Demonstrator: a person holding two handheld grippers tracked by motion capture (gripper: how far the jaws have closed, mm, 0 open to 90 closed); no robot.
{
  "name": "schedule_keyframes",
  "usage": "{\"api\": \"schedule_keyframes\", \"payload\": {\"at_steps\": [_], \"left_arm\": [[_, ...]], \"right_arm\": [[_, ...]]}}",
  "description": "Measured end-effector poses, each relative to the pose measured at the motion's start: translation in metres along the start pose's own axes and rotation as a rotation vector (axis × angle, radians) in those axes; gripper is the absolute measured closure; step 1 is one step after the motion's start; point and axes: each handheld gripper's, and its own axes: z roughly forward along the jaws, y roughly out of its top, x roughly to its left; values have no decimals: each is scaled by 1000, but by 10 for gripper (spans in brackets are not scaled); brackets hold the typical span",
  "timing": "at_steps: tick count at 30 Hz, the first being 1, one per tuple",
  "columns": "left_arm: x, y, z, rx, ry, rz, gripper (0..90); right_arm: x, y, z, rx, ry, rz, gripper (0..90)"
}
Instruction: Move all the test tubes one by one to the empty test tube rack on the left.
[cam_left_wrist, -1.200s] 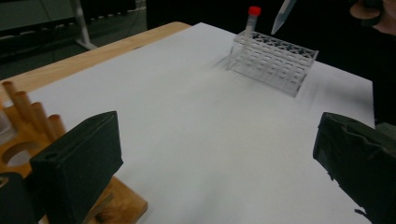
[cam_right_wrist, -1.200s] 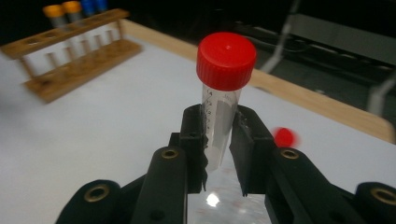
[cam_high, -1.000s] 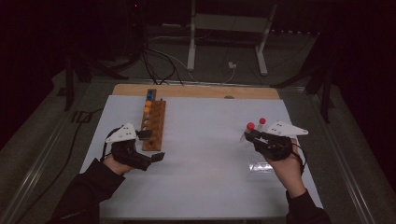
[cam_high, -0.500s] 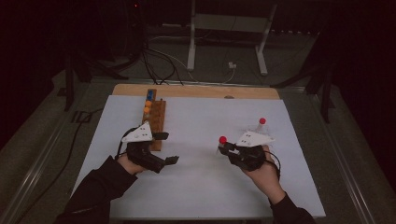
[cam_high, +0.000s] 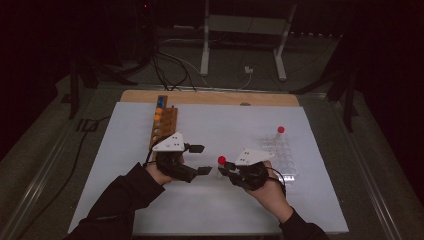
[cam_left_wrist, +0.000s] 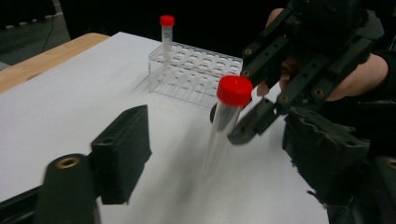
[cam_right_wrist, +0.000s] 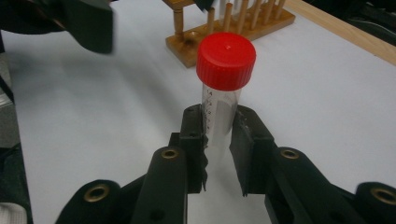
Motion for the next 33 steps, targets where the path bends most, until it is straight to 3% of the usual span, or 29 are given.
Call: {"api": "schedule_keyframes", "payload": {"at_steps": [11,21,31,33], "left_arm": [[-6,7,24,0,-32,40,482],[-6,7,32,-9,-38,58,684],[-5,14,31,-23,-36,74,715],[-4,16,29,-23,-27,77,715]], "right_arm": [[2,0,1,-4,17,2,750],[2,0,2,-2,13,8,749],[-1,1,-2,-30,13,25,732],[-2,0,-3,-53,17,44,644]]}}
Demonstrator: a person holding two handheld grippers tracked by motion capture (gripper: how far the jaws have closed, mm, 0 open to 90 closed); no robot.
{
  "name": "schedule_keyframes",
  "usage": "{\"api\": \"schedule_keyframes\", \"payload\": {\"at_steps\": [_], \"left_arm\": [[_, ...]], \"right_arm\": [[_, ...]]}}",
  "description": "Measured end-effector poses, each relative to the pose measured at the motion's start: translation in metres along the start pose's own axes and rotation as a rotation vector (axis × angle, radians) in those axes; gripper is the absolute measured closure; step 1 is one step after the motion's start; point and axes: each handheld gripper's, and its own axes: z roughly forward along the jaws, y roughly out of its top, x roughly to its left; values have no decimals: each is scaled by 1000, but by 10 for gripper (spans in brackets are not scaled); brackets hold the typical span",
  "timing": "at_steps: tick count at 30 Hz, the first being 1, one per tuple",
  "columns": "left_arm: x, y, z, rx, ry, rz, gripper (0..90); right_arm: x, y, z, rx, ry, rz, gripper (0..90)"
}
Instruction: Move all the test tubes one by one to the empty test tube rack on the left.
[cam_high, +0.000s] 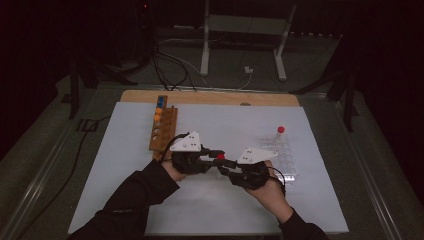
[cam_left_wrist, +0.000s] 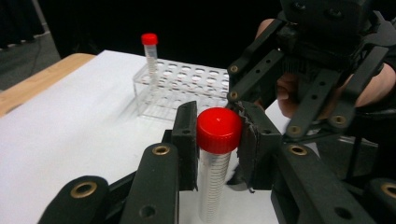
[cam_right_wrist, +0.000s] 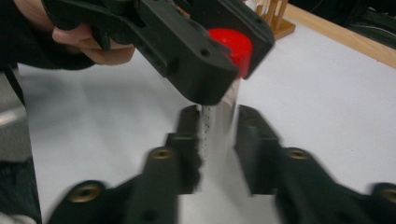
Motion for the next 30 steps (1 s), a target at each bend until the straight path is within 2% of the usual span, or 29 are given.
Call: {"api": "schedule_keyframes", "payload": {"at_steps": [9,18,24,30], "left_arm": [[12,8,-22,-7,56,-12,716],[31,11,-52,-21,152,-38,716],[42,12,-69,-19,211,-47,716],[53,13,-85,-30,267,-59,716]], "right_arm": [[-5,3,-12,-60,-32,44,392],[-7,5,-17,-99,-65,76,143],[-8,5,-18,-105,-52,80,36],[-9,4,-20,-109,-33,79,0]]}}
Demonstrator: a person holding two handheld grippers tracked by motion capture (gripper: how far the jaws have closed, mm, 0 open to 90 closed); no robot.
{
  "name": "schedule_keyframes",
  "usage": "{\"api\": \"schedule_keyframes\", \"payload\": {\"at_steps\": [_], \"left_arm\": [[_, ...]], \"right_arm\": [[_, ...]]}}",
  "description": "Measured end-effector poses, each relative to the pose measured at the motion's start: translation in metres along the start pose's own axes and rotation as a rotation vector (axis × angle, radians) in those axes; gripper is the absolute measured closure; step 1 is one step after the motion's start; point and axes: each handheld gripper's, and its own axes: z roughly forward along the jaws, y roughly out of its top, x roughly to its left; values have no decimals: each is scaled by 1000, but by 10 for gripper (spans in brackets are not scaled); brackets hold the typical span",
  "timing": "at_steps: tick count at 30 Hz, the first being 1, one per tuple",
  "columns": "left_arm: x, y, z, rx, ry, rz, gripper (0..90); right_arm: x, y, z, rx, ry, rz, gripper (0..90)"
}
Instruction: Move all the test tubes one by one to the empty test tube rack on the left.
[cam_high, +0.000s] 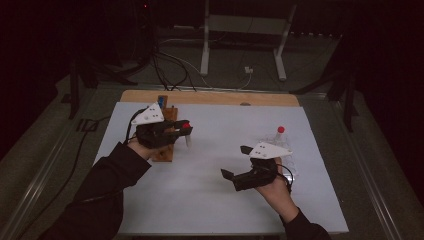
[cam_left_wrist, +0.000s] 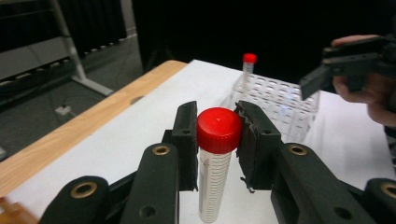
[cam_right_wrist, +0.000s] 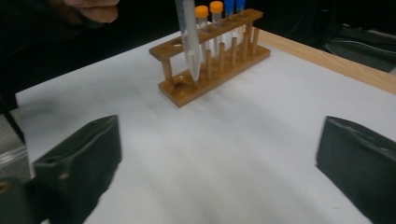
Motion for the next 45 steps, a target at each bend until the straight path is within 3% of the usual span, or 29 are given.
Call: {"api": "schedule_keyframes", "payload": {"at_steps": [20,30,36,45], "left_arm": [[50,-5,-39,-13,192,-57,716],[67,-13,-46,-3,267,-76,716],[74,-23,-44,9,292,-92,716],[77,-40,-39,23,297,-120,716]], "right_arm": [[0,1,-3,-18,1,-8,0],[0,1,-3,-15,3,-6,0],[0,1,-3,-13,3,-7,0],[-1,0,-3,-9,3,-7,0]]}}
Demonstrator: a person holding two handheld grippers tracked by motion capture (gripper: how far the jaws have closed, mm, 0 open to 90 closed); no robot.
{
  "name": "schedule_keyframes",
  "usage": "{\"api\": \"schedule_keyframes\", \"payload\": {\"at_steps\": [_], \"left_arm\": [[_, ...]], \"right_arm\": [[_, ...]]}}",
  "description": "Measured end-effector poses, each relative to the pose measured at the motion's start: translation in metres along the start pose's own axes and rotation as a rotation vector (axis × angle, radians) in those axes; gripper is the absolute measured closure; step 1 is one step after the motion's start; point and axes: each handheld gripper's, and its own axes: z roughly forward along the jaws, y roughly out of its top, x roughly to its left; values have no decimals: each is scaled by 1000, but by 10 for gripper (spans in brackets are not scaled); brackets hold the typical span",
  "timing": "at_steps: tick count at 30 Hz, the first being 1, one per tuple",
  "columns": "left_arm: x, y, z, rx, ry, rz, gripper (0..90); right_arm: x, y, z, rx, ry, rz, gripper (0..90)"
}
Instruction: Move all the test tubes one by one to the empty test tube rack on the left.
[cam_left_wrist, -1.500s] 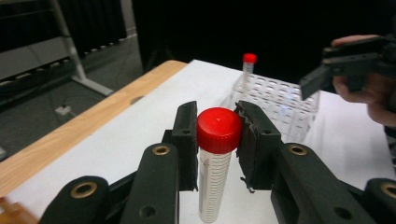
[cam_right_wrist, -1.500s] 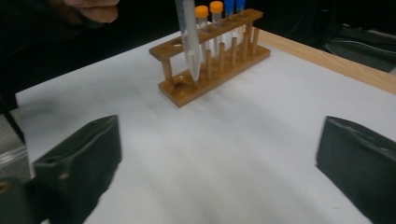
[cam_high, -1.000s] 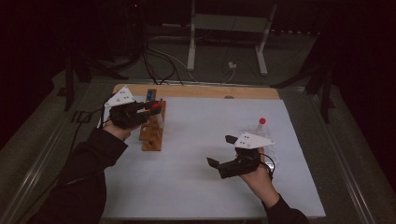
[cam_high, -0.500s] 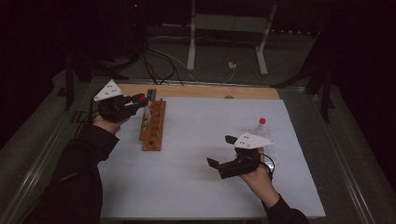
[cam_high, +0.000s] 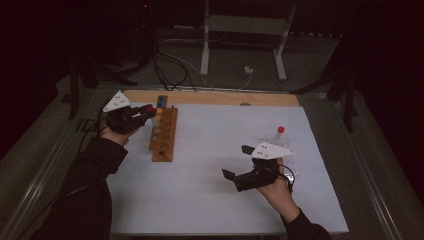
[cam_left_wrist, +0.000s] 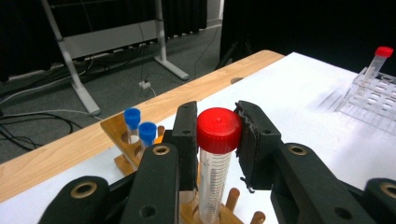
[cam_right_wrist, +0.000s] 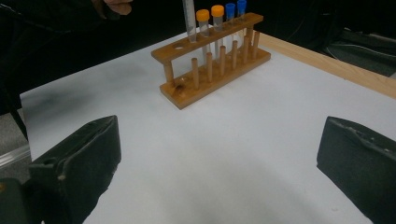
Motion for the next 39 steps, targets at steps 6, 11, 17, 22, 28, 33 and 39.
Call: {"api": "schedule_keyframes", "payload": {"at_steps": [6,11,17,22,28,33,39], "left_arm": [[-1,-11,5,16,-2,-7,716],[-1,-20,9,33,-1,-8,716],[-2,-28,14,54,3,-7,716],[-3,-33,16,65,4,-3,716],[-4,-36,19,85,9,11,716],[-5,-40,21,97,12,19,716],[-5,-39,21,103,9,22,713]], "right_arm": [[0,0,0,1,0,0,0],[0,0,-1,1,1,-1,0],[-1,0,-1,0,3,1,0],[-1,0,-2,0,5,1,0],[-1,0,-2,-2,8,4,0],[-1,0,-3,-3,8,7,0],[-1,1,-3,-6,10,7,0]]}}
